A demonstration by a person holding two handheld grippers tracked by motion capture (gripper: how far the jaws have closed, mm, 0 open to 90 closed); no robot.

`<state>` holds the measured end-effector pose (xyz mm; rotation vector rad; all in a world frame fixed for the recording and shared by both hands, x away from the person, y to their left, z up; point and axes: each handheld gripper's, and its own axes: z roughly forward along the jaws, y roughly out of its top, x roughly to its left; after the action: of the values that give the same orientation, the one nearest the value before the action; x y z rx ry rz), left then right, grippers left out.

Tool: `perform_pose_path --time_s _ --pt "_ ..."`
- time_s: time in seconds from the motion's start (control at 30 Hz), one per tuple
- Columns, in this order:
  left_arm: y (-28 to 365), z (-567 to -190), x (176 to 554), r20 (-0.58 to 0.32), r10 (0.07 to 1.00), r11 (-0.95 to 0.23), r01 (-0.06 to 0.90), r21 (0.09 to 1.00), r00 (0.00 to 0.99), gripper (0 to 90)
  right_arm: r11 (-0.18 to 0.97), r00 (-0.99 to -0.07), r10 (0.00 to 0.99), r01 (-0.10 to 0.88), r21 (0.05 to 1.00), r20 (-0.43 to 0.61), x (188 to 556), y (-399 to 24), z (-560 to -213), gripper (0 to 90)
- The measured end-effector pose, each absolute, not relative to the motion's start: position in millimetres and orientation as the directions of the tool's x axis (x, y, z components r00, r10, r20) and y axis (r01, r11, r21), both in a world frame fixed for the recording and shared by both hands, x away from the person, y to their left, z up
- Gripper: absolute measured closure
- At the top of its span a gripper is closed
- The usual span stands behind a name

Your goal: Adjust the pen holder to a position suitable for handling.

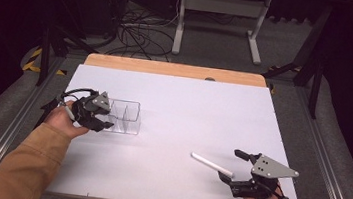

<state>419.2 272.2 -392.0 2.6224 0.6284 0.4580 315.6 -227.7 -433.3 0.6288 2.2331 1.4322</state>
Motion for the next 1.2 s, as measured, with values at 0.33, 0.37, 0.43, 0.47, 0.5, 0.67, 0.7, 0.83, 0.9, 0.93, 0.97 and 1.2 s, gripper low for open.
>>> perform_pose_path --time_s 0.33,0.37,0.43,0.47,0.5,0.67,0.7,0.83,0.9,0.93,0.97,1.2 --pt "268 -395 419 0.242 0.495 -0.828 0.368 0.422 0.835 59.2 0.367 -0.816 0.571 0.157 0.917 -0.089 316 -227 -434 14.4" --pt "269 -395 419 0.242 0.496 -0.828 0.371 0.421 0.834 61.2 0.369 -0.817 0.569 0.155 0.916 -0.091 316 -228 -435 14.4" --pt "270 -394 419 0.237 0.496 -0.827 0.371 0.421 0.836 63.0 0.365 -0.818 0.569 0.157 0.918 -0.086 316 -228 -435 14.4" --pt "271 -393 419 0.233 0.494 -0.827 0.37 0.424 0.838 64.1 0.365 -0.818 0.568 0.158 0.918 -0.085 317 -228 -435 14.3" --pt "271 -393 419 0.233 0.494 -0.827 0.37 0.424 0.838 64.5 0.365 -0.818 0.568 0.158 0.918 -0.085 317 -228 -435 14.3" --pt "275 -388 416 0.186 0.48 -0.816 0.358 0.453 0.857 70.8 0.365 -0.816 0.572 0.159 0.917 -0.086 317 -228 -435 14.4" --pt "276 -387 415 0.178 0.473 -0.815 0.352 0.461 0.863 70.8 0.365 -0.816 0.572 0.159 0.917 -0.086 317 -228 -435 14.4" --pt "272 -382 410 0.128 0.416 -0.823 0.313 0.474 0.9 81.1 0.367 -0.818 0.569 0.159 0.917 -0.086 317 -228 -435 14.4" --pt "269 -380 409 0.111 0.392 -0.824 0.295 0.483 0.913 84.6 0.368 -0.818 0.569 0.159 0.916 -0.087 317 -227 -435 14.4" --pt "269 -380 409 0.111 0.392 -0.824 0.295 0.483 0.913 85.5 0.368 -0.818 0.569 0.159 0.916 -0.087 317 -227 -435 14.4" --pt "267 -377 406 0.113 0.382 -0.822 0.282 0.496 0.917 86.6 0.368 -0.819 0.568 0.159 0.916 -0.086 317 -227 -435 14.4" --pt "258 -367 404 0.138 0.363 -0.818 0.244 0.52 0.922 86.4 0.368 -0.82 0.566 0.161 0.916 -0.084 316 -228 -436 14.3"
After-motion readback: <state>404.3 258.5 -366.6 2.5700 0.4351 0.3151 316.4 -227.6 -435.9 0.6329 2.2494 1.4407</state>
